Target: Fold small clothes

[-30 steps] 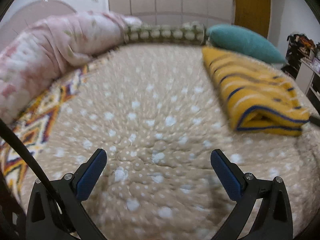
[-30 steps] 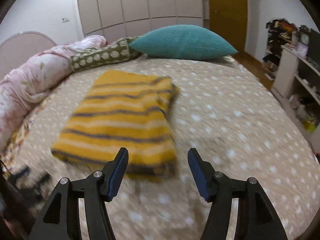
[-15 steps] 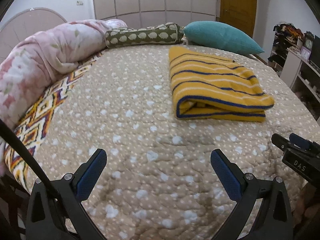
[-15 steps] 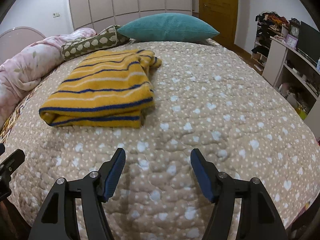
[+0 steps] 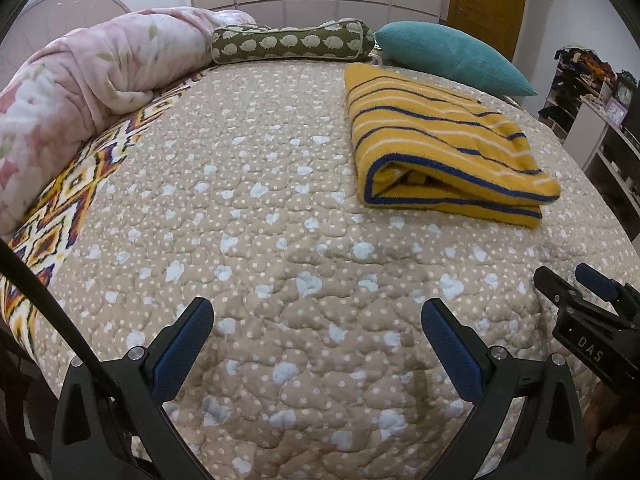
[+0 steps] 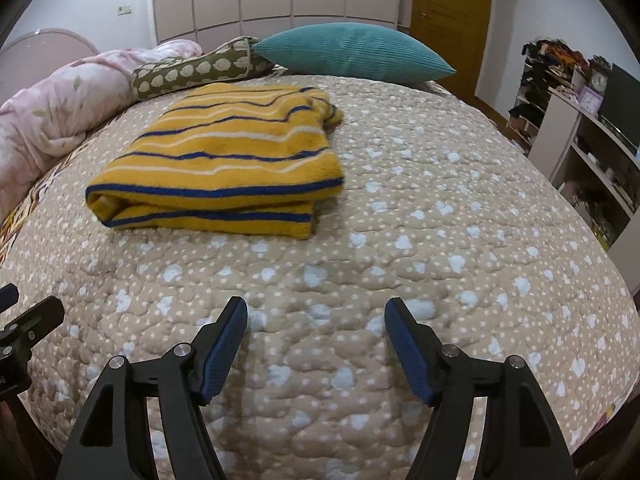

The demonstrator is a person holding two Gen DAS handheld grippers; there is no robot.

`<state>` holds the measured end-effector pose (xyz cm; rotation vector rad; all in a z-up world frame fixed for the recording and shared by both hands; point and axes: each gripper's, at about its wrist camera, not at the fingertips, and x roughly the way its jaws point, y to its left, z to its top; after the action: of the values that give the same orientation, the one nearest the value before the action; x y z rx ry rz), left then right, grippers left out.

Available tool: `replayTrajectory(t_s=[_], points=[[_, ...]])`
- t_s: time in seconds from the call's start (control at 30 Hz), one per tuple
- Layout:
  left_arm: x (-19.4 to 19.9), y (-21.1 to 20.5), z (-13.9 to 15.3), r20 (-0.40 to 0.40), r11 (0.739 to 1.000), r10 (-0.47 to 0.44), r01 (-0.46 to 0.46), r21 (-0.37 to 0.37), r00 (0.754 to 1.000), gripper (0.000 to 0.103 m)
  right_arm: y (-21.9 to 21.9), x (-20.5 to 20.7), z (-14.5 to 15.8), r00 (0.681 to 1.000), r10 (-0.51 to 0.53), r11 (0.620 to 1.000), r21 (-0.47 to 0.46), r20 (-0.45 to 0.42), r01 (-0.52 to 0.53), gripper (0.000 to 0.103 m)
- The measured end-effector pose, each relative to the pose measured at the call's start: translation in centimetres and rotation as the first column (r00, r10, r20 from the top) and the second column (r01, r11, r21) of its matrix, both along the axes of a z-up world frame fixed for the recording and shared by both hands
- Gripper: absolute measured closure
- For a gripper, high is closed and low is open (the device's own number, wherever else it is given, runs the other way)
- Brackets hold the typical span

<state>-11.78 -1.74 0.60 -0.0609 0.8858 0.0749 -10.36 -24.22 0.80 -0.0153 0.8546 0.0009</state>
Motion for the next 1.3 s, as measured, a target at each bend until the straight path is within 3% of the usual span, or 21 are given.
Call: replayTrajectory(t_s=[1.3], points=[[0.8, -0.7, -2.2, -0.058, 0.999, -0.029, 0.029, 0.014, 0.998, 0.0, 1.3, 0.1, -0.6, 1.0, 0.006, 0.998, -0.055, 0.001, -0.005, 0.023]])
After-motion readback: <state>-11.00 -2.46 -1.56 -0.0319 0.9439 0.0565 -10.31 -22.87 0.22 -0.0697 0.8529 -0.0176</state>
